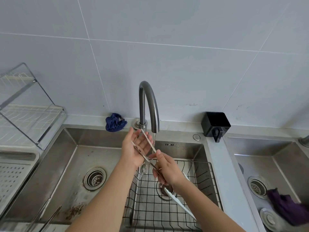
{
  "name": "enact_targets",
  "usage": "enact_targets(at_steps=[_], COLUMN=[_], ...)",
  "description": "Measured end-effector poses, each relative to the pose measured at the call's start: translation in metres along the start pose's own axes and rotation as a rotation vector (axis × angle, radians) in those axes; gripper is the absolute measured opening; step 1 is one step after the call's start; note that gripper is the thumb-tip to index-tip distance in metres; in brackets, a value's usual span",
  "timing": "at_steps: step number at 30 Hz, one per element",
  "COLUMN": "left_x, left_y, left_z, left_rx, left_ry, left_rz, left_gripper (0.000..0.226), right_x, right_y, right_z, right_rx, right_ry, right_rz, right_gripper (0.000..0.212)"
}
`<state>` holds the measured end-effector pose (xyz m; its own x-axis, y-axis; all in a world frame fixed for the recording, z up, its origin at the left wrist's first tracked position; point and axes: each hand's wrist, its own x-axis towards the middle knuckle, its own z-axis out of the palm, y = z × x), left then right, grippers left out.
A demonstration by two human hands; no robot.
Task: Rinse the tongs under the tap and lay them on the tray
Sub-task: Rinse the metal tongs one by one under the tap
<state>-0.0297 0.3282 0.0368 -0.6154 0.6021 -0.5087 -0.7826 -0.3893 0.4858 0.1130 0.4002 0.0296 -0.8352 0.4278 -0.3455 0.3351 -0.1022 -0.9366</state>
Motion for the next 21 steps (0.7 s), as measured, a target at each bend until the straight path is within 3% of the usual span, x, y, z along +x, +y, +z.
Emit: enact_targets(at_steps=[4, 8, 12, 16, 21], left_x=[-0.004, -0.021, -0.045, -0.062, -0.072], left_y=[-0.009, -0.007, -0.021, -0.052, -0.076], left_z=[0.007, -0.013, -0.077, -0.131, -0.157], left_rx=[0.23, 0.587, 1.369, 1.808, 2.119], left_ry=[0.073, 0.114, 0.18, 0.076, 0.053], left_rz=[0.019, 0.155, 0.438, 0.632, 0.55], left_gripper=[0.049, 0.057, 0.034, 0.047, 0.072], right_x=[0.016, 0.032, 0.038, 0.03, 0.005], right_y=[-0.016, -0.031, -0.038, -0.025, 0.005], right_z=[0.001, 0.005, 0.005, 0.001, -0.011], right_rx=[0.059, 0.13, 0.143, 0.114, -0.114], right_ry=[0.018, -0.025, -0.029, 0.031, 0.093], right_rz=[0.042, 0.029, 0.021, -0.026, -0.109], right_gripper=[0.044, 0.038, 0.028, 0.012, 0.018])
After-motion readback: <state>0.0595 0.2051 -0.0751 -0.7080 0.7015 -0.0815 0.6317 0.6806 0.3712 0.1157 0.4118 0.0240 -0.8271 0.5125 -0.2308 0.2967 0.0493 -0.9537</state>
